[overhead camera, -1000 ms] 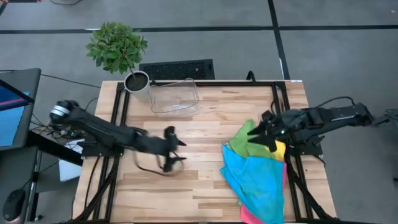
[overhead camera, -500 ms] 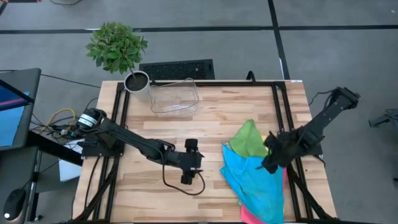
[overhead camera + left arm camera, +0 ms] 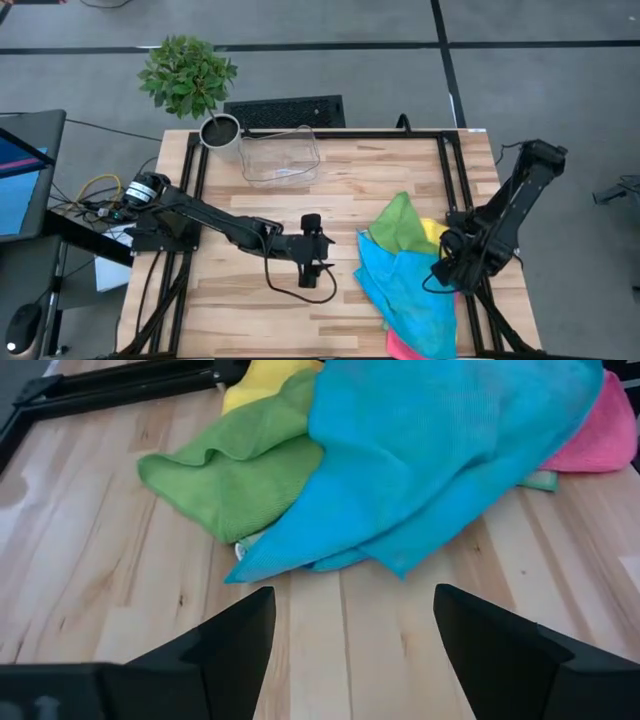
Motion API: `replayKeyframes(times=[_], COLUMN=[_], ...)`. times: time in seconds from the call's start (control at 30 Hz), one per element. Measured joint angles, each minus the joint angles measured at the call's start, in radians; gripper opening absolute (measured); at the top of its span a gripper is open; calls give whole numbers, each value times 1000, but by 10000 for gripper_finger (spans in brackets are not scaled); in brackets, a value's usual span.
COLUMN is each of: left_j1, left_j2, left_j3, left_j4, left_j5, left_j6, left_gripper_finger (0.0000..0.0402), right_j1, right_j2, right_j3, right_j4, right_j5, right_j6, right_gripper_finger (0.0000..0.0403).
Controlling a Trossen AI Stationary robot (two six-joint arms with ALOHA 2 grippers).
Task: Fold microfiber towels
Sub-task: Fold the blue microfiber cloth
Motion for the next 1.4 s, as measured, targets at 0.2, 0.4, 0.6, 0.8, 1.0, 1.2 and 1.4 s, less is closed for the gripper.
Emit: replayKeyframes(times=[0.2,0.4,0.6,0.8,1.0,1.2,1.4], left_j1=[0,0,0,0,0,0,0], left_j2=[0,0,0,0,0,0,0], left_j3=[0,0,0,0,0,0,0], left_j4=[0,-1,0,0,0,0,0], left_j5=[0,0,0,0,0,0,0], left_j6=[-1,-2,-2,-2,-3,-3,-3], left_gripper_finger=[265,265,265,265,265,265,265], right_j1=[-3,-3,-3,-3,-3,-3,-3], right_j2=[39,89,131,184,247,296,302], right_j3=[-14,-13,-13,-13,-13,-13,-14], right_j4=[-15,-14,-15,-14,-15,-14,0], right_j5=[1,1,0,1,-4,-12,-12], right_j6=[2,2,1,1,-8,-17,-17], right_gripper_finger=[255,255,255,235,182,139,109])
